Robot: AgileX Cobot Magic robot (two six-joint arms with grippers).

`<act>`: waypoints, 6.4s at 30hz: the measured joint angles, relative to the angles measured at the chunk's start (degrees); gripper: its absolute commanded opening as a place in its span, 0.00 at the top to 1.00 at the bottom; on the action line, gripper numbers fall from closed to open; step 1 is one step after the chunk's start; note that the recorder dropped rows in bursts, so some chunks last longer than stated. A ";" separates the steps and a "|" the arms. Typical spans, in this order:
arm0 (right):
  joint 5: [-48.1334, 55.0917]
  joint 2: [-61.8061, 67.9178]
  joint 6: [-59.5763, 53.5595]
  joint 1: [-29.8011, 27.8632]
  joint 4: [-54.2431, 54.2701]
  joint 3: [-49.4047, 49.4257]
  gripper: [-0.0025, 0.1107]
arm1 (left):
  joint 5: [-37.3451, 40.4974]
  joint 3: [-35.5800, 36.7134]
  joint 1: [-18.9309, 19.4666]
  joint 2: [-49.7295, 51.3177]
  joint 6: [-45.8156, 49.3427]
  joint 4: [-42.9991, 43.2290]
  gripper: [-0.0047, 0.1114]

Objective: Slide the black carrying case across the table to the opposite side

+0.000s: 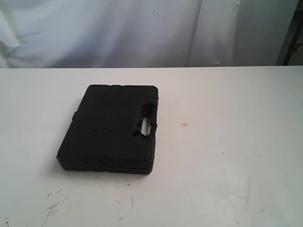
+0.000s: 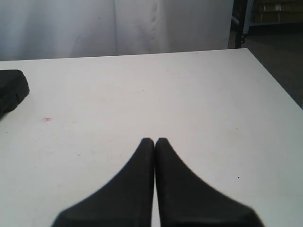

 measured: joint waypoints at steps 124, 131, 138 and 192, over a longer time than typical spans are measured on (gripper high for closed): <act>-27.25 38.56 4.75 5.43 0.03 -35.32 0.98 | 2.59 8.16 0.00 -9.79 14.20 -9.98 0.96; -27.91 44.95 4.75 6.79 0.03 -37.42 0.98 | 2.59 8.16 0.00 -9.79 14.20 -9.98 0.96; -27.91 46.14 8.91 6.93 1.18 -37.42 0.98 | 2.59 8.16 0.00 -9.79 14.20 -9.98 0.96; 30.85 128.01 27.70 31.45 6.67 -104.91 0.51 | 2.59 8.16 0.00 -9.79 14.20 -9.98 0.96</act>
